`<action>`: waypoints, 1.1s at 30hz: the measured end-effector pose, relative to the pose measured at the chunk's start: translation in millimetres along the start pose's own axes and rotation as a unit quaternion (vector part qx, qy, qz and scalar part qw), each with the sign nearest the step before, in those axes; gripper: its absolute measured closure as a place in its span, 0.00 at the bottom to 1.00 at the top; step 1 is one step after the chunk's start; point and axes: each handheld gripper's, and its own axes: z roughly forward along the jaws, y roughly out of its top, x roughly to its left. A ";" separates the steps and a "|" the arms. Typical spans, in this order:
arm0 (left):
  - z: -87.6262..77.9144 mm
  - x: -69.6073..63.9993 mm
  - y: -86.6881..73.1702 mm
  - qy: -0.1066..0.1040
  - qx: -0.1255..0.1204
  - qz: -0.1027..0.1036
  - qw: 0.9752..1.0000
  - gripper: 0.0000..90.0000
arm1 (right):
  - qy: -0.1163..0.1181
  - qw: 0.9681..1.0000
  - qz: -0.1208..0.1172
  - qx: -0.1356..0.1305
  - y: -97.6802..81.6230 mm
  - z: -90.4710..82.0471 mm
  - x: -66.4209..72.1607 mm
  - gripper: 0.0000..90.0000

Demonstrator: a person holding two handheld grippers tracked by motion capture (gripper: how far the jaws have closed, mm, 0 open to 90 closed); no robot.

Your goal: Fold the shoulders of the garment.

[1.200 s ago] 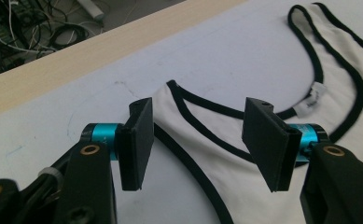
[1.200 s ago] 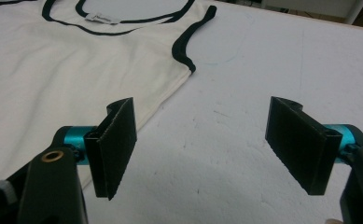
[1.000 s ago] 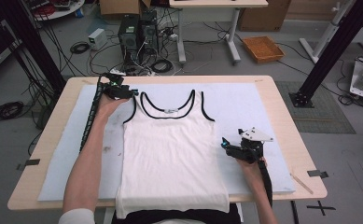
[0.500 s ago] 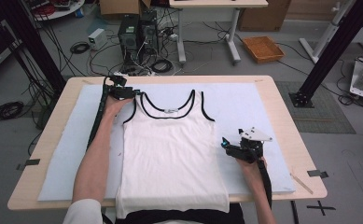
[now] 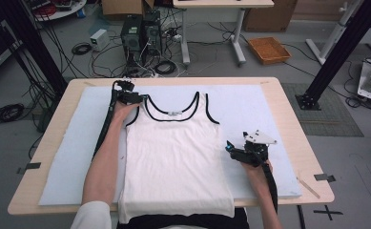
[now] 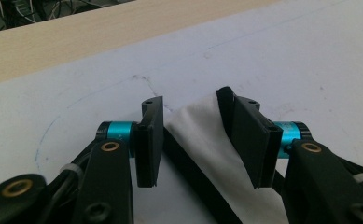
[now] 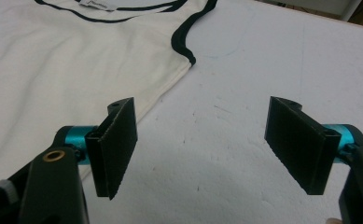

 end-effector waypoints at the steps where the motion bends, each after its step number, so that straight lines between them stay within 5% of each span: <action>1: 0.3 -0.3 -0.3 0.001 -0.002 0.002 1.000 0.64 | 0.000 1.000 -0.001 0.000 0.0 0.1 0.0 0.28; 8: -0.1 -1.1 -0.2 0.020 -0.001 0.019 1.000 0.82 | -0.002 1.000 -0.003 0.002 0.2 0.6 0.8 0.28; 15: -4.4 0.6 0.6 0.001 0.003 0.010 1.000 0.96 | -0.003 1.000 -0.006 0.002 0.1 0.6 1.2 0.28; 20: -10.0 0.2 3.1 -0.018 0.000 -0.002 1.000 0.97 | -0.002 1.000 -0.007 0.000 0.0 0.3 1.6 0.28; 29: -32.7 -17.6 16.3 -0.043 0.000 0.031 0.999 0.97 | 0.000 1.000 -0.011 0.001 -0.1 0.3 2.1 0.28; 32: -37.0 -23.4 20.9 -0.022 -0.001 0.049 0.999 0.96 | -0.001 1.000 -0.012 0.002 0.0 0.4 2.9 0.29; 33: -36.5 -23.0 21.6 -0.013 -0.001 0.047 0.999 0.89 | 0.002 1.000 -0.013 0.005 0.3 1.1 2.7 0.29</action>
